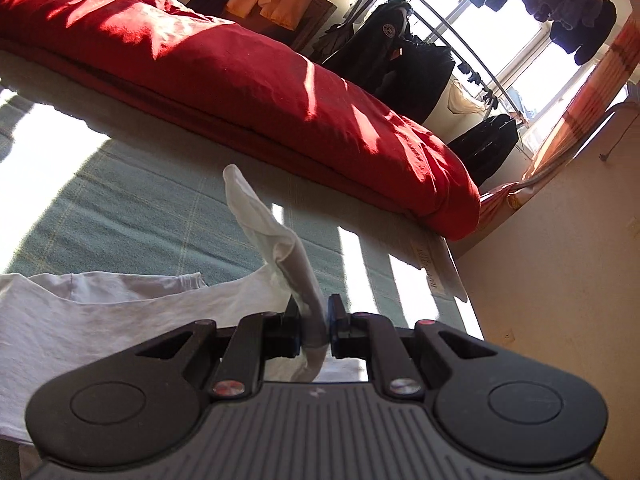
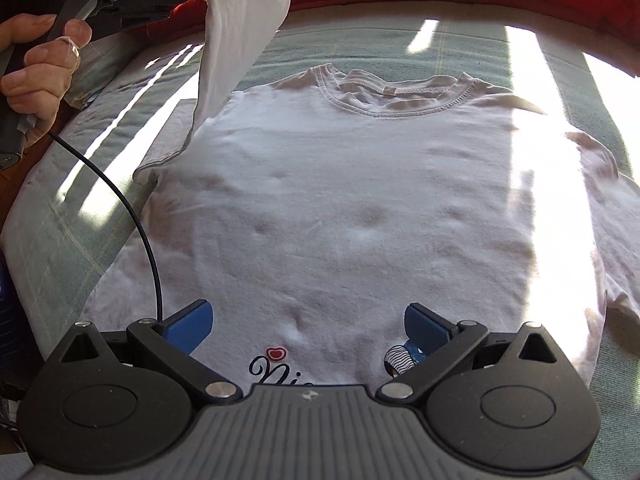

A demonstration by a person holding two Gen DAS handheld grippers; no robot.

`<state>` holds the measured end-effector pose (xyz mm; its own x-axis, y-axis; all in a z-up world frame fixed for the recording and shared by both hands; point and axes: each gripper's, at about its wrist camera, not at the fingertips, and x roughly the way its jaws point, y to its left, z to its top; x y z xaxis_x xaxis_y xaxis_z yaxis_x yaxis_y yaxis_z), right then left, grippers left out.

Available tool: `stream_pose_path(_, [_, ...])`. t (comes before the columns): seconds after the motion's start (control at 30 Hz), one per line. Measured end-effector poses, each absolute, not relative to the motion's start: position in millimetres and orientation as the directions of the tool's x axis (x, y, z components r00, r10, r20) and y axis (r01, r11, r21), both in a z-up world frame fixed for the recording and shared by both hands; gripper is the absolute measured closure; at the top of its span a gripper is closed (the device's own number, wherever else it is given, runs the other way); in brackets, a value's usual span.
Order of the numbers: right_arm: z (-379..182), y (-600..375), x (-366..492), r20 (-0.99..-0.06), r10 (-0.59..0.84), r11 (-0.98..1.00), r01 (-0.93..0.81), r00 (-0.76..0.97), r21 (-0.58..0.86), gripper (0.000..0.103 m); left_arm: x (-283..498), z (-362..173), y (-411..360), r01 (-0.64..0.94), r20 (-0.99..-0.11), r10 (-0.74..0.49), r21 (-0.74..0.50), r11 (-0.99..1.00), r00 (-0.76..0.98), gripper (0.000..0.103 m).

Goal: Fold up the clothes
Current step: 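Carry the held sleeve and shirt side across the shirt body with the left tool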

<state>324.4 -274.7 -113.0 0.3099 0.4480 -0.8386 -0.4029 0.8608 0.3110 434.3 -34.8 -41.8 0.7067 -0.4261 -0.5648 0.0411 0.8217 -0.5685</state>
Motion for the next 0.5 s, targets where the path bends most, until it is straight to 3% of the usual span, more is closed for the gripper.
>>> stream_pose_path(0.5, [-114.3,-313.1,314.2,-0.842,0.409,0.898,-0.32,0.352,0.302,0.0,442.6,-75.0,-116.4,0.134,-0.616,-0.483,-0.525,0.841,0.622,0.092])
